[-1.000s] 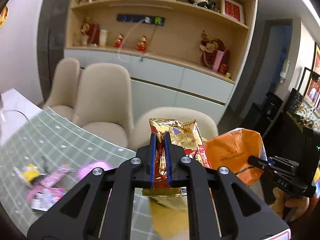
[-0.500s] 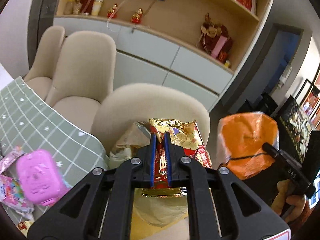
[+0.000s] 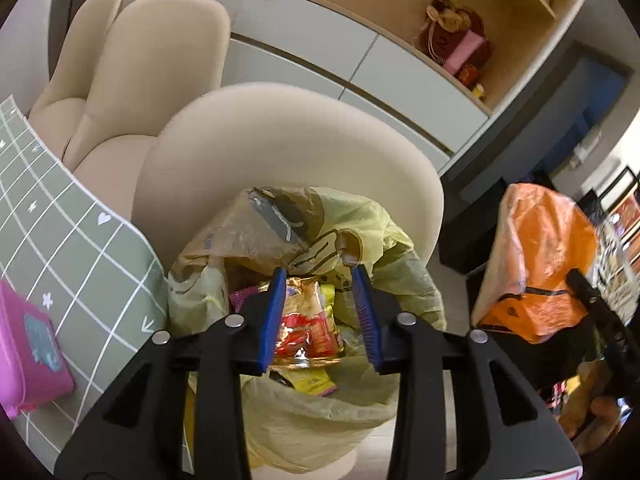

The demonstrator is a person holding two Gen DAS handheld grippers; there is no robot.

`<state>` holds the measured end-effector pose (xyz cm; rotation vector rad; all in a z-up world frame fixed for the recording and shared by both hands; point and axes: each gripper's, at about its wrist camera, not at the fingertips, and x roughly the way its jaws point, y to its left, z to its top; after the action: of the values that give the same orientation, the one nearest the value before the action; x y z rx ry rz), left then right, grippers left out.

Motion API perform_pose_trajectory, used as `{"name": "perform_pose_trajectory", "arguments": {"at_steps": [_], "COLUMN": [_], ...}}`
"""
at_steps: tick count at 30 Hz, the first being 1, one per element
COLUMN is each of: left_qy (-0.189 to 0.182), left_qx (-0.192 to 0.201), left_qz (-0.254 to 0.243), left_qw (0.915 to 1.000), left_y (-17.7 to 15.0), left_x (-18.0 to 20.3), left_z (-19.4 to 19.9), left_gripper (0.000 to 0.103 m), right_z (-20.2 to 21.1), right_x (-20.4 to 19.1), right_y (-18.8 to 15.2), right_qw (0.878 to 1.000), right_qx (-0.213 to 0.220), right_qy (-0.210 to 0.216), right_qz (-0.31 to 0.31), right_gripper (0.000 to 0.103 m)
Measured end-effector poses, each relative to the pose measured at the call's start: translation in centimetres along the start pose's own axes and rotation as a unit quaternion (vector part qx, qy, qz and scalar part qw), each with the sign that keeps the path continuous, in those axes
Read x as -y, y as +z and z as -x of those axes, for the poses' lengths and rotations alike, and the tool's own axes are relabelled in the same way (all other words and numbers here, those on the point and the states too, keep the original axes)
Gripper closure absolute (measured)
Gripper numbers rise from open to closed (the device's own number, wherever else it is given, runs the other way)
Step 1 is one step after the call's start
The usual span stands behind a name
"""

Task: Collect trash
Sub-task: 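Carry the red-gold wrapper and orange bag to the yellow-bagged bin and release both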

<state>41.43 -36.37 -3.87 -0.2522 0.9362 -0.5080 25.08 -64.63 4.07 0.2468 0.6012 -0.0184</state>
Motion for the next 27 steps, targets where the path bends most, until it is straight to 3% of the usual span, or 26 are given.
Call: {"name": "perform_pose_trajectory", "arguments": {"at_steps": [7,12,16,22,25,27], "left_qy": [0.036,0.056,0.071,0.092,0.092,0.09], "left_qx": [0.045,0.052,0.052,0.043,0.037,0.035], "left_qz": [-0.02,-0.029,-0.003,0.03,0.041,0.047], "left_qw": [0.9981,0.9966,0.9961,0.9943,0.9942,0.9942], "left_y": [-1.3,-2.9,-4.0,-5.5,-6.4,-7.1], "left_x": [0.3,-0.3,-2.4,-5.2,-6.3,-6.8], "left_z": [6.0,9.2,10.9,12.2,12.8,13.1], "left_gripper": [0.063,0.058,0.058,0.058,0.057,0.056], "right_z": [-4.6,-11.2,-15.5,-17.5,-17.0,-16.2], "right_x": [-3.8,-7.2,-10.2,-11.0,-10.3,-10.0], "right_y": [-0.2,-1.6,-3.8,-5.0,-4.8,-4.5], "right_qw": [0.998,0.99,0.976,0.969,0.971,0.974], "right_qx": [-0.03,-0.091,-0.166,-0.206,-0.204,-0.196], "right_qy": [0.035,0.03,0.067,0.063,0.063,0.062], "right_qz": [0.037,0.103,0.123,0.12,0.104,0.091], "right_gripper": [0.089,0.089,0.089,0.088,0.083,0.07]}}
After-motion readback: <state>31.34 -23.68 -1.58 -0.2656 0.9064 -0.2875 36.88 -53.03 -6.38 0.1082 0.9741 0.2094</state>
